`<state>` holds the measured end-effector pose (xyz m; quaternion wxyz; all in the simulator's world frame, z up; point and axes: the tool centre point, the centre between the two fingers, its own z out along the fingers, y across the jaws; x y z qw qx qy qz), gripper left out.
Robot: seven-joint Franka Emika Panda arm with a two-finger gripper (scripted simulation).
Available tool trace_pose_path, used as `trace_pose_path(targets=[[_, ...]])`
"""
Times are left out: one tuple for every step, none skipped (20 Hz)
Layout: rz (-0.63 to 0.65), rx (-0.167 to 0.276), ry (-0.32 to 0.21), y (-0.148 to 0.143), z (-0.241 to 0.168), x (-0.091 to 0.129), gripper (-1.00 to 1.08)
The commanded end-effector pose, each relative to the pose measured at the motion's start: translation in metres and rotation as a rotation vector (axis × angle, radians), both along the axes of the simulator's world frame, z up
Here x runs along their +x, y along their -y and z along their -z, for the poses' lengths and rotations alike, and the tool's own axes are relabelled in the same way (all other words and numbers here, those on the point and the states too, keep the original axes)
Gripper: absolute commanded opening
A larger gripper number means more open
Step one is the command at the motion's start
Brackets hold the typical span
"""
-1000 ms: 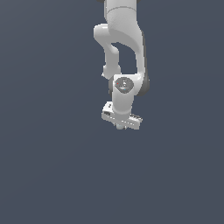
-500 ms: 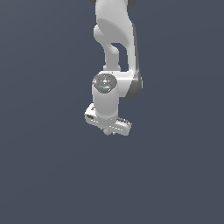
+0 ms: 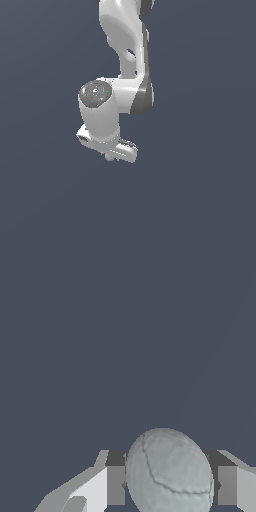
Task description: Pick up the object and move it to a goal position.
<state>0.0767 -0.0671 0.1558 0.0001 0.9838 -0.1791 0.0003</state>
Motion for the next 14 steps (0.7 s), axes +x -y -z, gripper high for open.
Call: trace_pose_path(targets=[[-0.001,0.0,0.0,0.007,-0.007,0.008,-1.0],[-0.001,0.0,0.0,0.01,-0.009,0.011,-1.0],[-0.001,0.0,0.0,0.012,-0.01,0.013,-1.0],[-0.001,0.0,0.0,0.014,-0.012,0.015,-1.0],[-0.001,0.0,0.0,0.016,-0.013,0.017,-1.0],[-0.001,0.0,0.0,0.017,-0.015,0.019,-1.0],[-0.001,0.0,0.0,0.018,-0.016,0.02,-1.0],[-0.001,0.0,0.0,0.02,-0.017,0.022,-1.0],[-0.001,0.0,0.0,0.02,-0.017,0.023,-1.0],[-0.001,0.0,0.0,0.021,-0.018,0.023,-1.0],[-0.001,0.0,0.0,0.022,-0.018,0.024,-1.0],[-0.001,0.0,0.0,0.022,-0.019,0.025,-1.0],[-0.001,0.0,0.0,0.022,-0.019,0.025,-1.0],[-0.001,0.0,0.0,0.022,-0.019,0.025,-1.0]])
